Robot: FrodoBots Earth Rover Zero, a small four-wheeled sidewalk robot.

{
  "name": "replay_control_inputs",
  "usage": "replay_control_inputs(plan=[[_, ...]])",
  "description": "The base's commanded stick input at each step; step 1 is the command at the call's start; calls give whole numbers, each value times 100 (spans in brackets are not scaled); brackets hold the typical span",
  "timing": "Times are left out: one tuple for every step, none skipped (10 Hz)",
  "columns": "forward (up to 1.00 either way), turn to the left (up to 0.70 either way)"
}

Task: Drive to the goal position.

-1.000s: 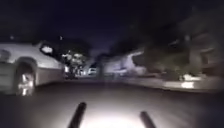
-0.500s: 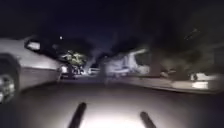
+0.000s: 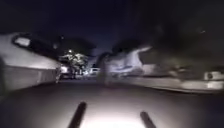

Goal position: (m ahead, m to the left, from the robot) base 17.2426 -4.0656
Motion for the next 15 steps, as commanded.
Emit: replay_control_inputs(plan=[[100,8],[100,3],[100,3],[100,3],[100,3],[100,3],[100,3],[100,3],[100,3],[100,3],[100,3],[100,0],[100,-27],[100,-25],[100,-5]])
